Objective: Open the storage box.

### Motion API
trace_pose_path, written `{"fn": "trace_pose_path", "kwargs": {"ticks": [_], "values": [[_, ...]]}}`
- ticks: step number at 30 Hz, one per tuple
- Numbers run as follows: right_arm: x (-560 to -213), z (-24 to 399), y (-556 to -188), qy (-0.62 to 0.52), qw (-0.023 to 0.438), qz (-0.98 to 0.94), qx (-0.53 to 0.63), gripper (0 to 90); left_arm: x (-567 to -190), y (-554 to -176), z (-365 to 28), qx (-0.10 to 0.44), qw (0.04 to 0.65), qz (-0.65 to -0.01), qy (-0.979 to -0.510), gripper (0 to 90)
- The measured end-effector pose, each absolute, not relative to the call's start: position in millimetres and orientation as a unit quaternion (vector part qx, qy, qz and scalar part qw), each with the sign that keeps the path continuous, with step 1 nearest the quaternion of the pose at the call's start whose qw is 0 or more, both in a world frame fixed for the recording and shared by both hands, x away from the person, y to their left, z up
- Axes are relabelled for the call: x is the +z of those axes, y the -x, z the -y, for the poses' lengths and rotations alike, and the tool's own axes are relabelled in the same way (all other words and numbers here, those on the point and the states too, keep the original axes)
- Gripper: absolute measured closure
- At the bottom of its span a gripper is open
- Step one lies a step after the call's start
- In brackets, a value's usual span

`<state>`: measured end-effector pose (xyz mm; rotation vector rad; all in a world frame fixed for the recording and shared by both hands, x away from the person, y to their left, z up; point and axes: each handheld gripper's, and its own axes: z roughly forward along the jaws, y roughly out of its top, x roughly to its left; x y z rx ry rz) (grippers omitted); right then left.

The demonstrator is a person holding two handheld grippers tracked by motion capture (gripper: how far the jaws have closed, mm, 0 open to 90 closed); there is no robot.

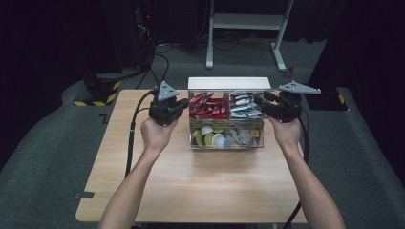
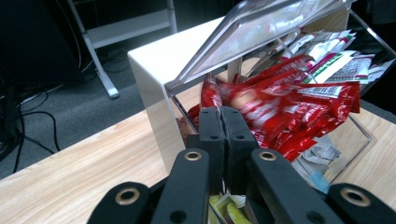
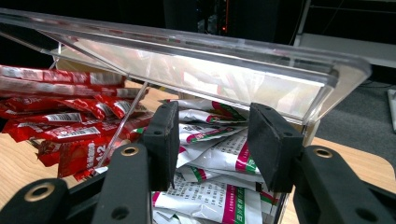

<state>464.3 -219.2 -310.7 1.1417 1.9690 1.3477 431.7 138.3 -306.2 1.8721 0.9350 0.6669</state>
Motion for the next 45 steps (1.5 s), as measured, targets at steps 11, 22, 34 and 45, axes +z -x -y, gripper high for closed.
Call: {"fn": "trace_pose_path", "kwargs": {"ticks": [11, 22, 34, 45], "values": [[-310.6, 219.0, -464.3, -0.419, 0.246, -0.721, 0.494, 54.0, -301.3, -423.4, -144.6, 0.266, 0.469, -0.374, -0.755, 88.5], [-310.7, 218.8, -464.3, -0.417, 0.248, -0.722, 0.493, 54.0, -301.3, -412.2, -158.8, 0.253, 0.495, -0.373, -0.742, 88.4], [-310.3, 218.8, -464.3, -0.418, 0.247, -0.722, 0.492, 54.0, -302.7, -403.5, -174.2, 0.252, 0.504, -0.377, -0.735, 88.4], [-310.1, 218.2, -463.8, -0.42, 0.248, -0.722, 0.49, 53.9, -301.2, -395.5, -184.4, 0.246, 0.514, -0.377, -0.73, 88.5]]}}
